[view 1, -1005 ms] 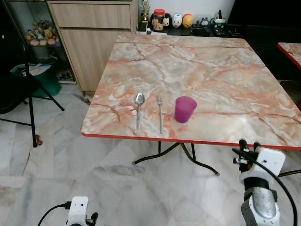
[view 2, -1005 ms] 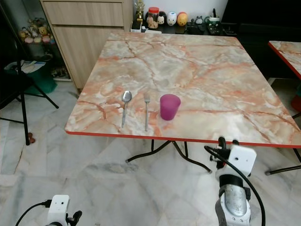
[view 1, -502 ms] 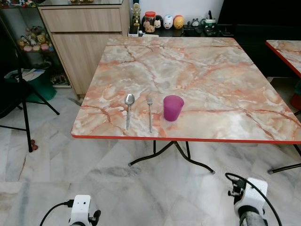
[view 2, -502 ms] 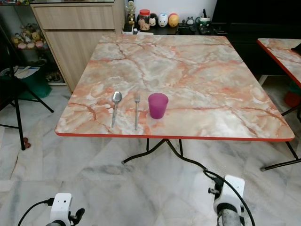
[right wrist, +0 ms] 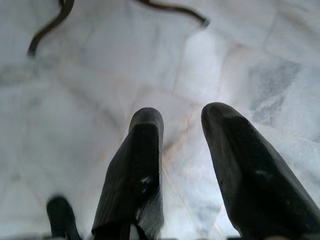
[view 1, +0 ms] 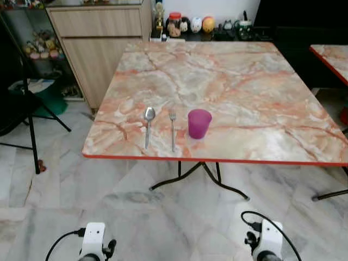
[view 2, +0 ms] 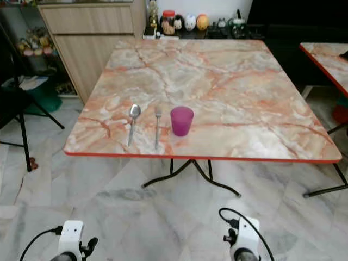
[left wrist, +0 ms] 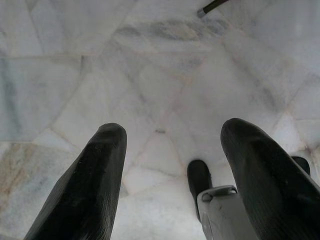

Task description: Setting the table

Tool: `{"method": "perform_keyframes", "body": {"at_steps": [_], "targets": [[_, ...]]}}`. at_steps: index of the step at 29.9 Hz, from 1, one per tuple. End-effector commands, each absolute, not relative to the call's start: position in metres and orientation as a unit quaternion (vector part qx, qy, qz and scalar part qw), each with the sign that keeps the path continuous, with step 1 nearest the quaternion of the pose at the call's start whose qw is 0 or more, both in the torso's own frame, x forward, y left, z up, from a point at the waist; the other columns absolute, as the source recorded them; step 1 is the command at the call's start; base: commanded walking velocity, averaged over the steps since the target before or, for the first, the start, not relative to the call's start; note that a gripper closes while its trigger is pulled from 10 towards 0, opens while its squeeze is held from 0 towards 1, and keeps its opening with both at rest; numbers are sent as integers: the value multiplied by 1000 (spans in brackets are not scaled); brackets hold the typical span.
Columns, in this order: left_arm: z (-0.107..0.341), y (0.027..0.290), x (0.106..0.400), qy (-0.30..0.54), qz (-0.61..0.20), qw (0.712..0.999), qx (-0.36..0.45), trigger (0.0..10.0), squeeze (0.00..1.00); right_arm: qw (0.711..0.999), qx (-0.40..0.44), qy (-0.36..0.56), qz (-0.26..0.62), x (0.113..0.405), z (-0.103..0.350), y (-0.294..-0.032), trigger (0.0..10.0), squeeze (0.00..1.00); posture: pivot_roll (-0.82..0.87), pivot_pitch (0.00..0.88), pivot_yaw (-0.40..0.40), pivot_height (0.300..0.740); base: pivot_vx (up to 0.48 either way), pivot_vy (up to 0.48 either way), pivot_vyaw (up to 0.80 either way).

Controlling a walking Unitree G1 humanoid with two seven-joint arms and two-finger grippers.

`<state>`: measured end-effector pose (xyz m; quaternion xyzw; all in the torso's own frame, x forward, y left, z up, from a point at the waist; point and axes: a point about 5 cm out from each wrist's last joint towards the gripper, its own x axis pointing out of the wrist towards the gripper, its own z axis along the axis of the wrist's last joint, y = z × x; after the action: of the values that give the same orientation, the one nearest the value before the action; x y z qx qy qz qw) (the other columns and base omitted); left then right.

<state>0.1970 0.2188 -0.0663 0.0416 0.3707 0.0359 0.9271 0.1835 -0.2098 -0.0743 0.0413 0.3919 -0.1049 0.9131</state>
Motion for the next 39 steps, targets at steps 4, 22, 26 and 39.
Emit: {"method": "perform_keyframes", "body": {"at_steps": [4, 22, 26, 39], "targets": [[-63, 223, 201, 357, 53, 932, 40, 10000, 0, 911, 37, 398, -98, 182, -77, -208, 10000, 0, 18, 38, -18, 740, 0, 0, 0], [-36, 237, 226, 253, 98, 962, 26, 10000, 0, 912, 55, 395, -96, 180, -79, -205, 10000, 0, 26, 0, -21, 740, 0, 0, 0], [-40, 235, 223, 264, 104, 958, 34, 10000, 0, 912, 58, 394, -96, 179, -79, -205, 10000, 0, 24, 0, -22, 740, 0, -75, 0], [-38, 235, 225, 262, 101, 959, 30, 10000, 0, 912, 54, 392, -107, 180, -78, -211, 10000, 0, 21, 36, -28, 740, 0, -457, 0]]}}
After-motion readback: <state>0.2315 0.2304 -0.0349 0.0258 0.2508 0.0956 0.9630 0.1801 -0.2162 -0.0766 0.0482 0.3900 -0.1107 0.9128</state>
